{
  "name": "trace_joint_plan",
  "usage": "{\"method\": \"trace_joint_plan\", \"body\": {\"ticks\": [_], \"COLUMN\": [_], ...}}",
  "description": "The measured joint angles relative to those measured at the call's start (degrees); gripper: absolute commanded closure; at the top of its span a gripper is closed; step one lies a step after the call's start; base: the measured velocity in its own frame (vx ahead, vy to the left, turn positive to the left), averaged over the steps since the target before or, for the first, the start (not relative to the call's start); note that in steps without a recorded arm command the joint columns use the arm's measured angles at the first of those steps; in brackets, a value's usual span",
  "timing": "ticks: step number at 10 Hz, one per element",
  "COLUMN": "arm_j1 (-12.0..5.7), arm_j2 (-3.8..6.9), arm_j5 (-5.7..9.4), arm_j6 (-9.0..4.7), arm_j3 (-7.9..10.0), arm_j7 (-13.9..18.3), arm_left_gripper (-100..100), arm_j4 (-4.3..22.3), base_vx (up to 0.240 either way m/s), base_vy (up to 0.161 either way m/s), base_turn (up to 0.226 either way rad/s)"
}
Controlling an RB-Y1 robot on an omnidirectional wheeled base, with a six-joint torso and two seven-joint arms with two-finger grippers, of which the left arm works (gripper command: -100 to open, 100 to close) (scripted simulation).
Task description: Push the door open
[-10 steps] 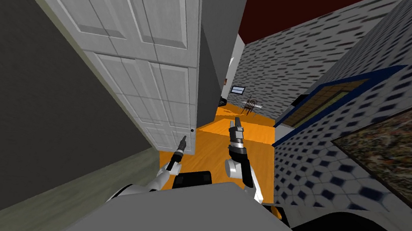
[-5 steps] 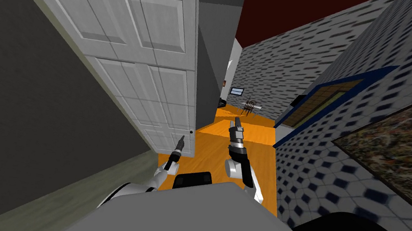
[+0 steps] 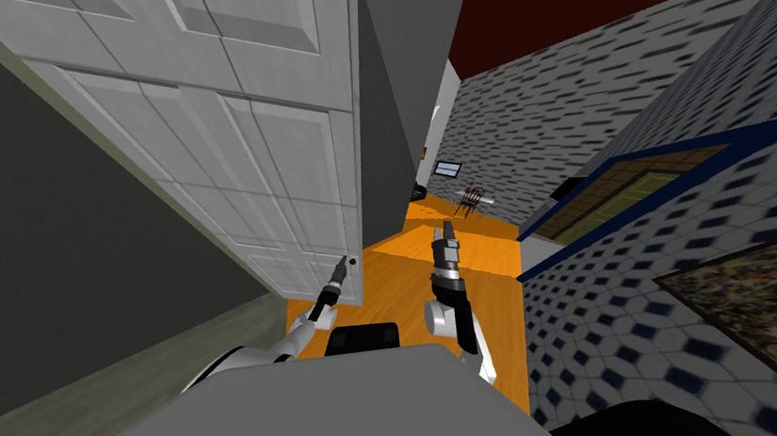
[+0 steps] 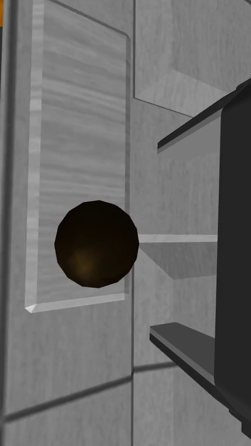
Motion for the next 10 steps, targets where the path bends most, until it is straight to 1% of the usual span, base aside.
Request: {"method": "trace_joint_plan", "body": {"ticks": [1, 2, 7, 8, 10], "arm_j1": [0.01, 0.05, 0.03, 0.03, -0.62], "arm_j2": [-0.76, -0.81, -0.7, -0.69, 0.83], "arm_j5": [0.13, 0.16, 0.15, 0.15, 0.22], "arm_j6": [-0.43, -0.53, -0.4, -0.4, -0.86], "arm_j3": [0.18, 0.23, 0.22, 0.23, 0.24], "arm_j7": [0.12, 0.17, 0.12, 0.12, 0.14], "arm_left_gripper": [-100, 100, 100, -100, -100], "arm_j4": [0.5, 0.56, 0.51, 0.51, 1.55], "base_vx": [0.06, -0.012, -0.01, -0.107, -0.228], "base_vy": [-0.049, 0.009, 0.012, -0.003, 0.005], "base_turn": [0.027, -0.021, 0.0, 0.046, 0.043]}}
